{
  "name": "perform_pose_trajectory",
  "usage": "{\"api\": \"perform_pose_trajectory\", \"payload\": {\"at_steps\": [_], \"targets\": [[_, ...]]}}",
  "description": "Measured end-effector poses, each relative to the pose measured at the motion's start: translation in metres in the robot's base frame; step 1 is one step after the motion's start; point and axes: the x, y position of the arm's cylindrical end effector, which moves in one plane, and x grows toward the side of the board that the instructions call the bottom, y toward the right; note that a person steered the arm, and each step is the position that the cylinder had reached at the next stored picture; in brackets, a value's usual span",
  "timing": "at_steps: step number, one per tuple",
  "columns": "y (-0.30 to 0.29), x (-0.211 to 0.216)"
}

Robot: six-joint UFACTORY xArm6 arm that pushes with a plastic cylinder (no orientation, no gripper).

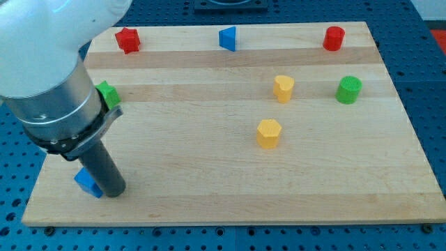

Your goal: Point your arm at the yellow hexagon

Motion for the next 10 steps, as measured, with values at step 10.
{"api": "perform_pose_trajectory", "payload": {"at_steps": [10], "targets": [[0.279,-0.123]]}}
